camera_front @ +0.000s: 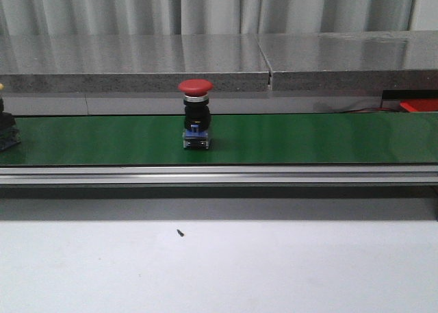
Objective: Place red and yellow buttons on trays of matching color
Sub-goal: 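Lower the right gripper onto the red button on the belt and grasp it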
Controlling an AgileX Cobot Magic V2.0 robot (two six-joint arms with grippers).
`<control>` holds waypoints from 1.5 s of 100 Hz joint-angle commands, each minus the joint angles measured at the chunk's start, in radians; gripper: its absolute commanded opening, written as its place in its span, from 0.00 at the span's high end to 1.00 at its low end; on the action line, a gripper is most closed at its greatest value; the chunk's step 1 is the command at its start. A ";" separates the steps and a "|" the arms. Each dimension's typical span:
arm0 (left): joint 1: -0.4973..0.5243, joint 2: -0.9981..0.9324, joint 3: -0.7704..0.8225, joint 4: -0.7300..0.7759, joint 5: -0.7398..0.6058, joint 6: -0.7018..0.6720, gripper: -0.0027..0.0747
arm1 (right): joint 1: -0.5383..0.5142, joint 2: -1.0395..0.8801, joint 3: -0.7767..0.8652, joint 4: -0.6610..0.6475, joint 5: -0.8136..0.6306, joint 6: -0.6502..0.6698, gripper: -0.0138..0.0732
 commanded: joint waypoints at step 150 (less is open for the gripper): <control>-0.009 0.008 -0.023 -0.018 -0.069 0.000 0.99 | 0.336 1.088 -1.006 0.184 0.519 -0.029 0.17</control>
